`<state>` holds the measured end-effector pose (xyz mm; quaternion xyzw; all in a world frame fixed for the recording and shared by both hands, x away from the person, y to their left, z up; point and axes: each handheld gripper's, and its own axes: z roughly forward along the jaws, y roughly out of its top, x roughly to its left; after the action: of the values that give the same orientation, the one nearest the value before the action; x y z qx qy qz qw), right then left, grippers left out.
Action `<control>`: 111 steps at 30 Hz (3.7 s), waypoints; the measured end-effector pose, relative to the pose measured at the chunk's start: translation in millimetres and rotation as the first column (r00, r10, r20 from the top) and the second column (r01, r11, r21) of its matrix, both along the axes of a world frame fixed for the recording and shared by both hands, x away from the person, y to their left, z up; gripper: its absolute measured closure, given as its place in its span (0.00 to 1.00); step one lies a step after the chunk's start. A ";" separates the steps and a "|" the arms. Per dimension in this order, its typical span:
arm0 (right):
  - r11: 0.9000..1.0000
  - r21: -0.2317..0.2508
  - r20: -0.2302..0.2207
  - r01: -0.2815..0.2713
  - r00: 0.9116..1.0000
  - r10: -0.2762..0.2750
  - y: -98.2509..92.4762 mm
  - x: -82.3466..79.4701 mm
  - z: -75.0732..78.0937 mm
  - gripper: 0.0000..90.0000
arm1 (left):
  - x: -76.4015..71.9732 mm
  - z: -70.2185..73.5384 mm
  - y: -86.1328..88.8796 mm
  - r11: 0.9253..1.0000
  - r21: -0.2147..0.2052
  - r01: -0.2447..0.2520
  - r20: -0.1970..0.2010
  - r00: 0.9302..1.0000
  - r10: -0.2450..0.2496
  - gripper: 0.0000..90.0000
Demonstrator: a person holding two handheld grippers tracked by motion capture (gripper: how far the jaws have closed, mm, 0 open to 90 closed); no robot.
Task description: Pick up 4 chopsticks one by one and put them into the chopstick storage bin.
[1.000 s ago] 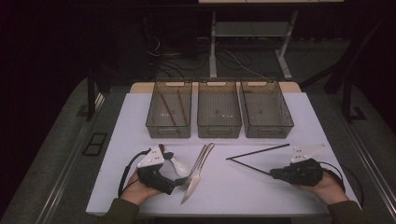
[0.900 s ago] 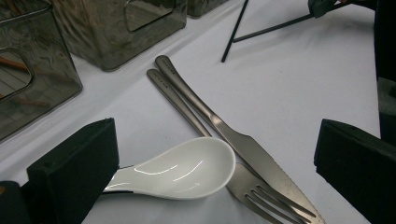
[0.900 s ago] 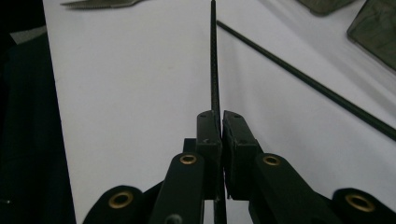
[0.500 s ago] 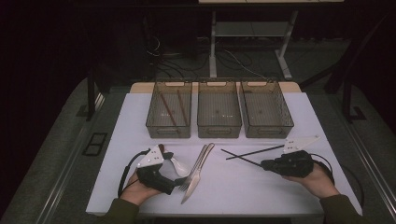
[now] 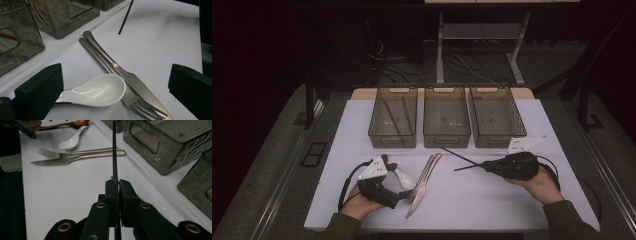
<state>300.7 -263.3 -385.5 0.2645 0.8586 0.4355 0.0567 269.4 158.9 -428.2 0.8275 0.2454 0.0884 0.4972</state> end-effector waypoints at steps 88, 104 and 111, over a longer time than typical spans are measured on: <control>0.968 -0.122 -0.040 0.219 0.974 -0.225 258.0 179.8 30.1 0.95 | -2.8 2.0 -1.4 0.999 -0.041 0.013 0.000 1.000 -0.013 0.00; 0.962 -0.095 -0.057 0.258 0.963 -0.264 266.6 184.3 17.0 0.80 | -2.4 1.5 -2.5 0.999 -0.037 0.019 -0.002 1.000 -0.019 0.00; 0.967 -0.064 -0.067 0.245 0.966 -0.249 261.8 182.0 24.2 0.67 | -2.0 1.4 -2.3 0.999 -0.034 0.020 -0.002 1.000 -0.020 0.00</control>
<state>482.7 -1.5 -361.3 0.3839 0.8321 0.3910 0.0859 267.4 156.6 -426.9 0.8214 0.2389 0.0783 0.5119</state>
